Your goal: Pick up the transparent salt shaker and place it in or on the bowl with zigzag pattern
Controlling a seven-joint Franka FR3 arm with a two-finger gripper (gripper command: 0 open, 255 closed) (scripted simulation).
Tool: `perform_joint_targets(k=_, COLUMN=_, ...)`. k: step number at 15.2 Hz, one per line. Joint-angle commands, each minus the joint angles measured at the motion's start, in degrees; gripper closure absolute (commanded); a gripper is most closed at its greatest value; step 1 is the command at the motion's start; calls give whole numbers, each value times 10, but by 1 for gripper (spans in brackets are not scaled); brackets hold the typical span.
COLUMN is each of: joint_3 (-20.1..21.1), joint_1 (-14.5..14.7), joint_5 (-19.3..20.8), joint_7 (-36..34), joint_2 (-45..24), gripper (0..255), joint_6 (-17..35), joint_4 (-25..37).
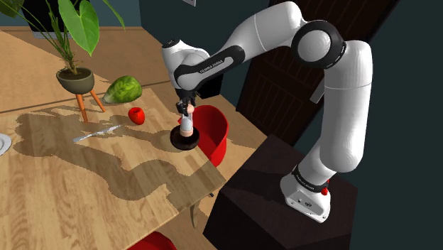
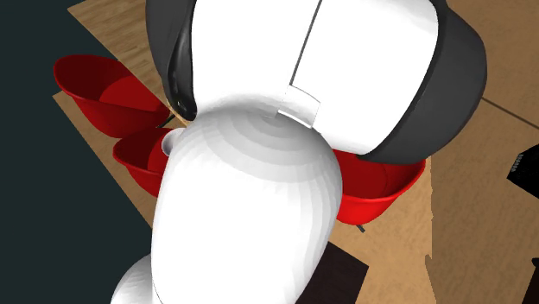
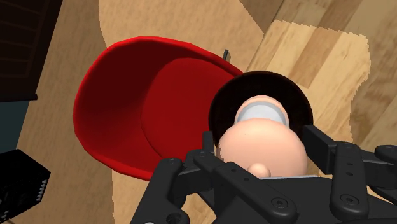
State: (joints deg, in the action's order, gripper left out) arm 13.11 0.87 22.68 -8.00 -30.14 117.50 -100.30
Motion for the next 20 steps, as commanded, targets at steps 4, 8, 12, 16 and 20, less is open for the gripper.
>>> perform_joint_targets(k=4, joint_3=-4, joint_1=2, joint_5=7, joint_7=-7, joint_2=-18, gripper=255, joint_6=20, joint_4=-3)
perform_joint_targets(k=8, joint_3=-4, joint_1=2, joint_5=7, joint_7=-7, joint_2=-18, gripper=255, joint_6=20, joint_4=-3)
perform_joint_targets(k=12, joint_3=-4, joint_1=2, joint_5=7, joint_7=-7, joint_2=-18, gripper=0, joint_6=20, joint_4=-3)
perform_joint_targets(k=16, joint_3=-4, joint_1=2, joint_5=7, joint_7=-7, joint_2=-18, gripper=0, joint_6=20, joint_4=-3)
perform_joint_targets(k=20, joint_3=7, joint_1=8, joint_5=-9, joint_7=3, joint_2=8, gripper=0, joint_6=-40, joint_4=32)
